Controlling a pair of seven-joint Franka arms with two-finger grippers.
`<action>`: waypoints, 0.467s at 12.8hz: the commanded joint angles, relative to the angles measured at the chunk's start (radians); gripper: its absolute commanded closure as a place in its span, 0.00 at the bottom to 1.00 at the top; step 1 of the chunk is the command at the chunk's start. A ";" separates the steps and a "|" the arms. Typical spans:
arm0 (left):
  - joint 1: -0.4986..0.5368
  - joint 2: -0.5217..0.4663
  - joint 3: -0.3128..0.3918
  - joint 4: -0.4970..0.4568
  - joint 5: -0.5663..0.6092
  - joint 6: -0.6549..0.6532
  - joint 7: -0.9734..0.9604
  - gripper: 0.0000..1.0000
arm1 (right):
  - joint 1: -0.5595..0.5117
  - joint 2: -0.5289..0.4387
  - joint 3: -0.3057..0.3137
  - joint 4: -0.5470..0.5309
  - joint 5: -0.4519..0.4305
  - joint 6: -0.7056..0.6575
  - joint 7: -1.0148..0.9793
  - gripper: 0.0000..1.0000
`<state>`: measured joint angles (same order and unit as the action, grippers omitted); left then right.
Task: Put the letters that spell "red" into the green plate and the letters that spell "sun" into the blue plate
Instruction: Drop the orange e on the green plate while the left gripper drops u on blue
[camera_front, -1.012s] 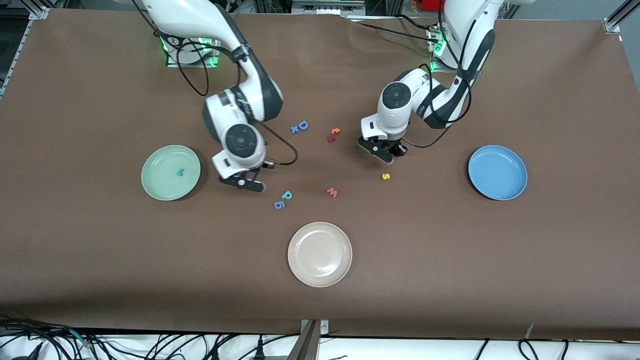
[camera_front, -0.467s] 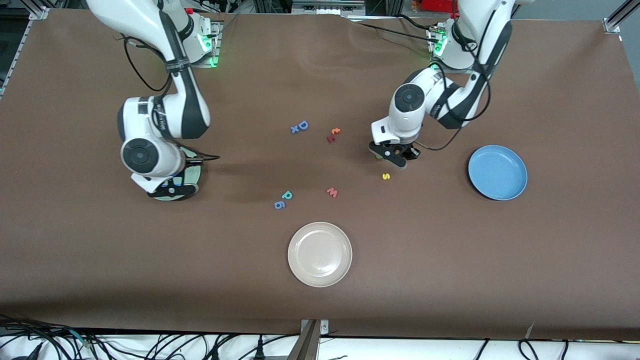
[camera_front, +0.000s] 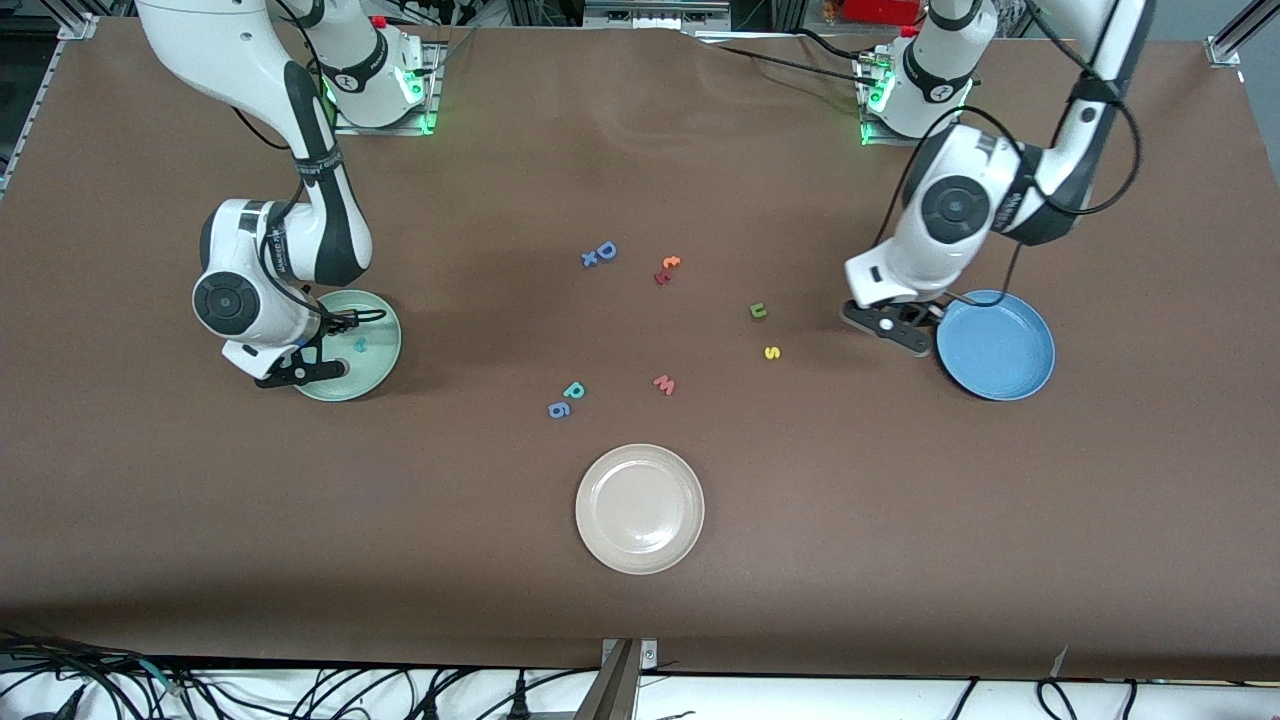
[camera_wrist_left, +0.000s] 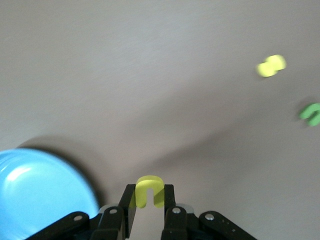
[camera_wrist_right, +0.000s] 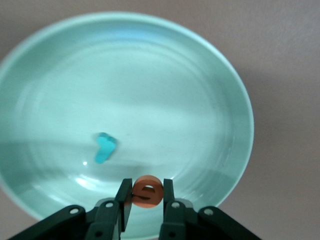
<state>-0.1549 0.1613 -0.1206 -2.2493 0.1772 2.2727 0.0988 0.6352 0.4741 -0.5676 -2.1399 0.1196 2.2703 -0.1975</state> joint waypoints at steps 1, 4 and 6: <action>0.121 -0.023 -0.008 -0.023 -0.028 -0.018 0.119 0.74 | 0.000 0.008 0.006 -0.017 0.052 0.032 -0.025 0.00; 0.213 -0.002 -0.005 -0.036 -0.028 -0.018 0.122 0.71 | 0.011 -0.038 0.018 0.039 0.057 -0.078 -0.001 0.00; 0.257 0.039 0.001 -0.036 -0.022 -0.006 0.125 0.70 | 0.020 -0.038 0.047 0.157 0.058 -0.222 0.090 0.01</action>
<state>0.0706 0.1724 -0.1159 -2.2830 0.1766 2.2599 0.1998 0.6477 0.4582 -0.5441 -2.0728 0.1614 2.1686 -0.1749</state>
